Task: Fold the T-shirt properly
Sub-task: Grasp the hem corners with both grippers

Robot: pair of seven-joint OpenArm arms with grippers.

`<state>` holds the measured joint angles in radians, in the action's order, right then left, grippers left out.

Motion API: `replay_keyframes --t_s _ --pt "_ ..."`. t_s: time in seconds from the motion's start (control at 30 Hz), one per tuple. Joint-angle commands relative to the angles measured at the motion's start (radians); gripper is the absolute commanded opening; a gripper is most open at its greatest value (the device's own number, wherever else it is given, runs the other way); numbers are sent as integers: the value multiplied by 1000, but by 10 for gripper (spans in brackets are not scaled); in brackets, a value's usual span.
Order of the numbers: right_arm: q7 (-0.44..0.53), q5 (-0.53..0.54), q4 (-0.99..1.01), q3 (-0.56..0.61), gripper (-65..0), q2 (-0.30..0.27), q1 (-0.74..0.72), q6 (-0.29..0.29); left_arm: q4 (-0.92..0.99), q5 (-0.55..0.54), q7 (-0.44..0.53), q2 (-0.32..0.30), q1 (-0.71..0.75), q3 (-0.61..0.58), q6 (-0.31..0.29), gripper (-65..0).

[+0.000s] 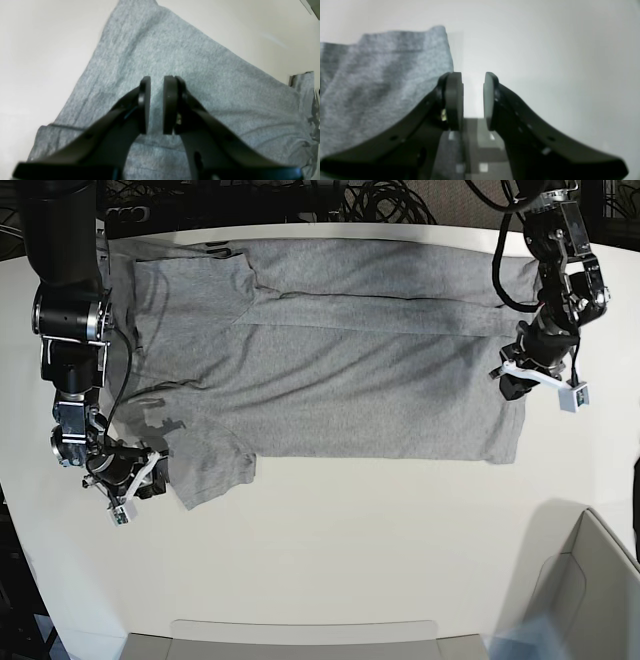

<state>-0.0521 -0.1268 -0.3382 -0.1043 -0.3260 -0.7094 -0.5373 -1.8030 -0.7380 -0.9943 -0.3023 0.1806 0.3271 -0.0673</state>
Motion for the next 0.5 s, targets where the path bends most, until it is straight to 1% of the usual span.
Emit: replay_keyframes --t_s 0.0,0.07,0.1,0.23,0.33,0.37,0.47 --pt "36 22 -22 -2 -498 -12 -39 0 -16 -13 12 -13 -8 2 -1 -562" --pt "34 23 -22 -7 -499 -9 -42 0 -16 -13 12 -13 -8 2 -1 -562" --pt "33 28 -22 -8 -499 1 -43 0 -14 -13 12 -13 -8 2 -1 -562" --pt "30 114 -23 -4 -500 15 -45 0 -11 -13 12 -11 -8 2 -1 -562" --pt "33 118 -43 4 -500 15 -37 0 -11 -13 12 -11 -8 2 -1 -562" --pt "33 118 -63 22 -500 15 -33 0 -11 -13 12 -11 -8 2 -1 -562" --pt "37 118 -157 170 -501 1 6 0 -10 -13 12 -11 -8 2 -1 -562"
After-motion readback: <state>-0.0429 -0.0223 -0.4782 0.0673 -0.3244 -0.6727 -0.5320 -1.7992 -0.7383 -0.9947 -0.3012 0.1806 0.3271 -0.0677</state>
